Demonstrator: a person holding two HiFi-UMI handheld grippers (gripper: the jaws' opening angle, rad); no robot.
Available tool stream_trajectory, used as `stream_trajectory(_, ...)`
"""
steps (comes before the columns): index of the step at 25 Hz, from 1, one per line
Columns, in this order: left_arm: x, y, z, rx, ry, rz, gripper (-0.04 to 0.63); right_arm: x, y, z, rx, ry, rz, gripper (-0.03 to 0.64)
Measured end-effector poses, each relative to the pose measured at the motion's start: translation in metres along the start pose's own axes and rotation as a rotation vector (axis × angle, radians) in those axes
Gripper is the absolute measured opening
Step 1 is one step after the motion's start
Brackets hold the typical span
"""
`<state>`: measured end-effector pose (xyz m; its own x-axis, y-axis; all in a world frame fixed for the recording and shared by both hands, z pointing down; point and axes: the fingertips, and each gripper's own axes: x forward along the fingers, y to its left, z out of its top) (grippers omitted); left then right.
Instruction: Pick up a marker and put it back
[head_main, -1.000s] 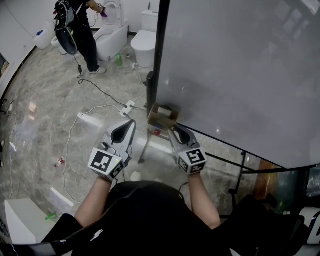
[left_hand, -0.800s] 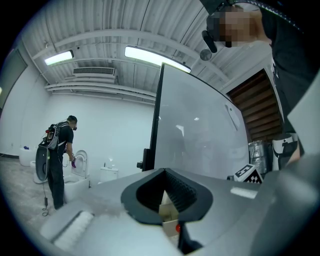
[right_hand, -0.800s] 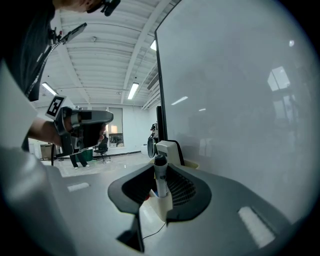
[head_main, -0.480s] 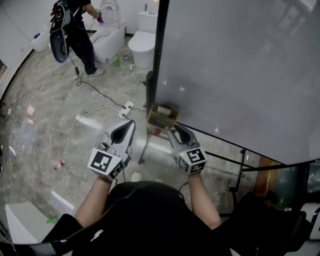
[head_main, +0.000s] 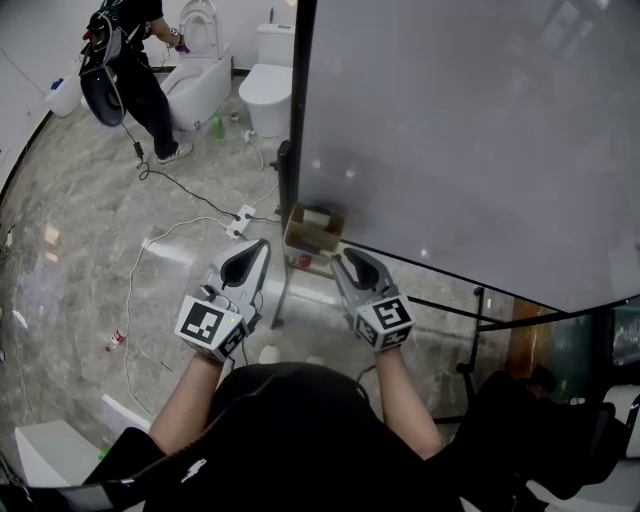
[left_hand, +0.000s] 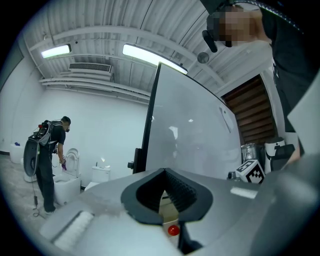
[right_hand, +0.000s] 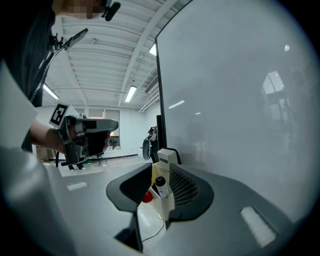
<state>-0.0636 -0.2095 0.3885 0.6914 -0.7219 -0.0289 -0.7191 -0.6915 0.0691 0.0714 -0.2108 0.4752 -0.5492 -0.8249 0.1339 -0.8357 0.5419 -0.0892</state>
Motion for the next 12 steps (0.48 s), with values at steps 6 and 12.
stream_trajectory(6,0.009,-0.013,0.002,-0.010,-0.023,-0.056,0.002,-0.015,-0.002,0.015,0.002,-0.039,-0.026,0.118)
stream_trajectory(12,0.017,-0.021,-0.001,-0.015,-0.017,-0.097,0.001,-0.029,0.001,0.032,-0.005,-0.081,-0.033,0.080)
